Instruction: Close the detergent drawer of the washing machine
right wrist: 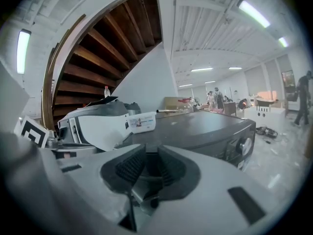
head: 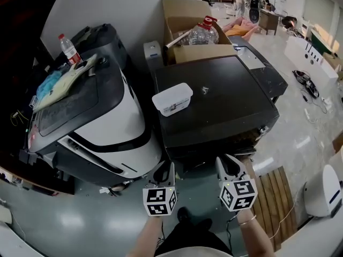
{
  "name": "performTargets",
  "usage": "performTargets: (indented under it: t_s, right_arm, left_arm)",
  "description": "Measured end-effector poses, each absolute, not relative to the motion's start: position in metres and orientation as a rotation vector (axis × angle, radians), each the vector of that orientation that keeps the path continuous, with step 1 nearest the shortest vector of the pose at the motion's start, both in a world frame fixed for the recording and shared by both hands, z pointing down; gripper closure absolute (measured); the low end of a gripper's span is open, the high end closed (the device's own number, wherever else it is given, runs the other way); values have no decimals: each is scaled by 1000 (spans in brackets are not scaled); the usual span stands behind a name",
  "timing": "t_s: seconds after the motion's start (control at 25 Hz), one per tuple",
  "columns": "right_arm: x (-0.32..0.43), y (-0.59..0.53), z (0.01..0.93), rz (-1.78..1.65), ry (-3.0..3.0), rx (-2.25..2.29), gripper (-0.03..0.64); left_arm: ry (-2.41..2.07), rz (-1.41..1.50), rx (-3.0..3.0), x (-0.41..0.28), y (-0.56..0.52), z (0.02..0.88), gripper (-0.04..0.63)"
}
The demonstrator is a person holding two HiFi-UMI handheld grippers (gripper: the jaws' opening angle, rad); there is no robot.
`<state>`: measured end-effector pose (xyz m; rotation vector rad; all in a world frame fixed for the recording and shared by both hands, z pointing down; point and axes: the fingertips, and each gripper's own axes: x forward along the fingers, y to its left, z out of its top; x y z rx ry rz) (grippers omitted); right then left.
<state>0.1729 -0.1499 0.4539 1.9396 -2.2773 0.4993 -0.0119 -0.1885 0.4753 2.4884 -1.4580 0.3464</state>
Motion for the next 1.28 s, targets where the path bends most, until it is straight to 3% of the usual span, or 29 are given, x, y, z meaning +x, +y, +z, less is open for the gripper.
performTargets:
  t_s: [0.48, 0.68, 1.28]
  right_arm:
    - [183, -114, 421, 437, -2315, 1994, 571]
    - [188, -104, 414, 445, -2316, 2030, 613]
    - [179, -89, 394, 394, -2352, 2031, 615]
  left_arm:
    - [-1456, 292, 2550, -14, -170, 441, 578]
    - [-1465, 242, 2574, -15, -164, 427, 594]
    - [-1463, 225, 2593, -25, -149, 416, 600]
